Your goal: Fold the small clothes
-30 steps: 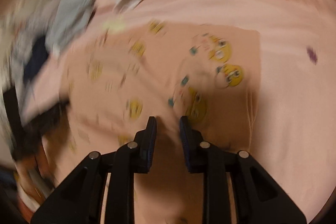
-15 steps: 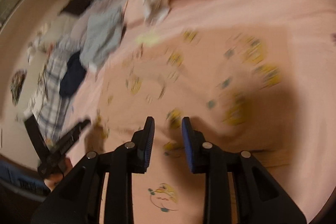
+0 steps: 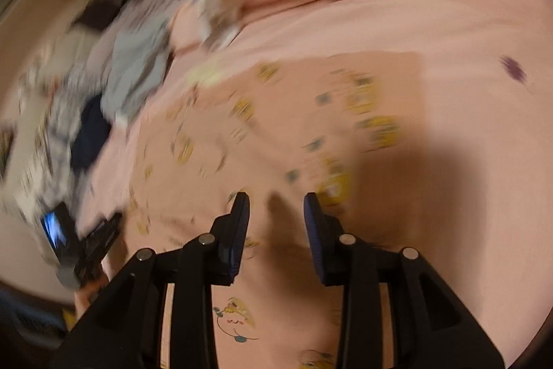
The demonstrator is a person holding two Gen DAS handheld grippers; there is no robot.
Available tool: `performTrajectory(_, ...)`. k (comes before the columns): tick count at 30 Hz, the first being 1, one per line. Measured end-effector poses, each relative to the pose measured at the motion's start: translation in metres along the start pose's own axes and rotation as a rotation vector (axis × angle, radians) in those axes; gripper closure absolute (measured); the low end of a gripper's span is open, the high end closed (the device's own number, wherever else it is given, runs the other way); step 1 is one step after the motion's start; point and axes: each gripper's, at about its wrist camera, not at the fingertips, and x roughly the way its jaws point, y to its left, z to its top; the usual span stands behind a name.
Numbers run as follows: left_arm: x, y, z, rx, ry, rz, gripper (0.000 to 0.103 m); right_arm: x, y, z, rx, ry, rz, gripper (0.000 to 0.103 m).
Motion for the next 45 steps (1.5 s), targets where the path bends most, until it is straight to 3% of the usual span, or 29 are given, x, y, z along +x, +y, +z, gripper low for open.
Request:
performTrajectory(1, -0.006, 0.000, 0.004, -0.023, -0.003, -0.080, 0.056, -0.007, -0.007, 0.002, 0.024, -0.020, 0.002, 0.069)
performTrajectory(2, -0.016, -0.008, 0.006, -0.006, -0.049, -0.114, 0.056, -0.012, -0.011, 0.003, 0.035, -0.035, -0.002, 0.069)
performTrajectory(5, -0.043, -0.042, 0.008, 0.110, -0.197, -0.136, 0.057, -0.016, -0.015, 0.004, 0.049, -0.046, 0.012, 0.068)
performTrajectory(6, -0.045, -0.053, 0.009, 0.142, -0.198, -0.181, 0.060, -0.015, -0.015, 0.005, 0.059, -0.044, 0.017, 0.068)
performTrajectory(7, -0.040, -0.068, 0.012, 0.177, -0.152, -0.259, 0.066, -0.016, -0.018, 0.005, 0.063, -0.040, 0.016, 0.068)
performTrajectory(9, -0.019, -0.086, 0.015, 0.194, -0.068, -0.331, 0.071, -0.008, -0.016, 0.005, 0.058, -0.017, -0.003, 0.068)
performTrajectory(11, 0.005, -0.103, 0.008, 0.245, -0.017, -0.275, 0.071, -0.010, -0.020, 0.004, 0.064, -0.017, -0.004, 0.068)
performTrajectory(12, 0.014, -0.107, 0.001, 0.282, -0.038, -0.240, 0.071, -0.012, -0.023, 0.006, 0.080, -0.043, 0.007, 0.068)
performTrajectory(13, 0.012, -0.107, -0.004, 0.298, -0.083, -0.226, 0.070, -0.017, -0.027, 0.007, 0.103, -0.119, 0.037, 0.068)
performTrajectory(15, 0.009, -0.104, -0.007, 0.303, -0.079, -0.185, 0.071, -0.024, -0.025, 0.007, 0.035, -0.276, 0.090, 0.068)
performTrajectory(16, 0.009, -0.104, -0.009, 0.317, -0.073, -0.173, 0.070, -0.021, -0.022, 0.006, -0.020, -0.292, 0.075, 0.071)
performTrajectory(18, 0.009, -0.100, -0.012, 0.340, -0.083, -0.152, 0.070, 0.004, -0.023, 0.010, -0.029, -0.158, -0.107, 0.079)
performTrajectory(19, 0.010, -0.098, -0.013, 0.343, -0.089, -0.125, 0.069, 0.014, -0.031, 0.010, 0.023, -0.130, -0.137, 0.086)
performTrajectory(21, 0.008, -0.089, -0.016, 0.324, -0.083, -0.104, 0.067, 0.009, -0.048, 0.013, 0.086, -0.185, -0.102, 0.103)
performTrajectory(22, 0.008, -0.085, -0.015, 0.307, -0.077, -0.117, 0.067, 0.008, -0.057, 0.015, 0.114, -0.177, -0.091, 0.103)
performTrajectory(25, 0.010, -0.070, -0.012, 0.239, -0.050, -0.173, 0.066, 0.005, -0.087, 0.014, 0.265, -0.172, 0.058, 0.103)
performTrajectory(28, 0.001, -0.068, -0.015, 0.204, -0.042, -0.182, 0.065, -0.004, -0.088, 0.011, 0.289, -0.172, 0.088, 0.102)
performTrajectory(30, -0.010, -0.067, -0.016, 0.185, -0.031, -0.217, 0.066, -0.019, -0.076, 0.010, 0.276, -0.160, 0.111, 0.080)
performTrajectory(31, -0.015, -0.068, -0.016, 0.180, -0.041, -0.258, 0.066, -0.024, -0.069, 0.009, 0.245, -0.159, 0.118, 0.076)
performTrajectory(32, -0.019, -0.070, -0.017, 0.178, -0.062, -0.282, 0.066, -0.030, -0.058, 0.008, 0.188, -0.145, 0.114, 0.075)
performTrajectory(35, 0.001, -0.084, -0.019, 0.226, -0.005, -0.161, 0.064, -0.027, -0.034, -0.002, 0.096, -0.060, 0.027, 0.076)
performTrajectory(37, -0.001, -0.078, -0.019, 0.187, -0.014, -0.178, 0.061, -0.012, -0.029, -0.011, 0.062, 0.026, -0.068, 0.083)
performTrajectory(38, -0.001, -0.073, -0.018, 0.170, 0.004, -0.195, 0.061, -0.010, -0.029, -0.016, 0.034, 0.016, -0.116, 0.099)
performTrajectory(39, -0.003, -0.068, -0.018, 0.160, 0.014, -0.208, 0.061, -0.012, -0.030, -0.019, 0.022, -0.003, -0.159, 0.103)
performTrajectory(41, -0.018, -0.052, -0.021, 0.137, 0.045, -0.220, 0.061, -0.025, -0.040, -0.025, 0.103, 0.015, -0.134, 0.103)
performTrajectory(43, -0.044, -0.030, -0.028, 0.117, 0.043, -0.271, 0.060, -0.051, -0.048, -0.036, 0.207, 0.005, -0.090, 0.092)
performTrajectory(45, -0.078, 0.001, -0.041, 0.059, 0.019, -0.368, 0.046, -0.094, -0.041, -0.056, 0.207, -0.047, -0.088, 0.066)
